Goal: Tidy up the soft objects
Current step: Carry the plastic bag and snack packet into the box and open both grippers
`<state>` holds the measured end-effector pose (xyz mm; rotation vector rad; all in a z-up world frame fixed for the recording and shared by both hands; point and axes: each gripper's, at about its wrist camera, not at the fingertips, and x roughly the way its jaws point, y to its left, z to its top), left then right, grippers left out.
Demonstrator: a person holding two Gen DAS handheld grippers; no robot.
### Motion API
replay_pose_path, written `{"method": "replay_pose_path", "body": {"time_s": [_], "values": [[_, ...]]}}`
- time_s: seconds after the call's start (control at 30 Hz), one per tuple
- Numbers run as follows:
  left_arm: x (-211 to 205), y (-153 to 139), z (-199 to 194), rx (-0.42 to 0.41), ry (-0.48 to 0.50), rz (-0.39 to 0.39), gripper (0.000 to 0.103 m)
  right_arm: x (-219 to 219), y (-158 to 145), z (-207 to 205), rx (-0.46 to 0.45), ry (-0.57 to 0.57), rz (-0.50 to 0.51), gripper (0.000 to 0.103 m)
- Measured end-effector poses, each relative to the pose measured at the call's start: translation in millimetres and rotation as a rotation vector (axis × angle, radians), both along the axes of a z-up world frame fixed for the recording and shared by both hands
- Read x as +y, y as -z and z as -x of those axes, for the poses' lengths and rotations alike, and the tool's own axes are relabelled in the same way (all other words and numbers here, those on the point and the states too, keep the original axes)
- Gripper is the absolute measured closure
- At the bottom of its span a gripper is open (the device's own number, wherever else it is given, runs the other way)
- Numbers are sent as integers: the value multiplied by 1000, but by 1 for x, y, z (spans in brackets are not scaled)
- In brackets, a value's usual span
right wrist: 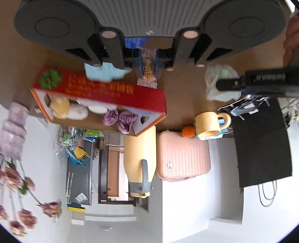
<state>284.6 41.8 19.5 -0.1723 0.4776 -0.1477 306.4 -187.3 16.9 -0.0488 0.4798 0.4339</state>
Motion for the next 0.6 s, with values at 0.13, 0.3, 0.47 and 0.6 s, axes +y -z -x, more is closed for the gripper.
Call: {"method": "replay_pose_path", "body": {"time_s": [0.13,0.3,0.47,0.6], "values": [[-13,-4,29,-5,45,6,70,-20,10,43,32,19,-4,90],[-39,-10,42,-19,86,-27,70,-42,15,73,44,65,-39,90],[-53,-14,44,-34,102,-38,70,-57,15,78,29,90,-68,90],[-60,-19,25,-42,112,-53,70,-65,8,61,8,81,-97,90]]}}
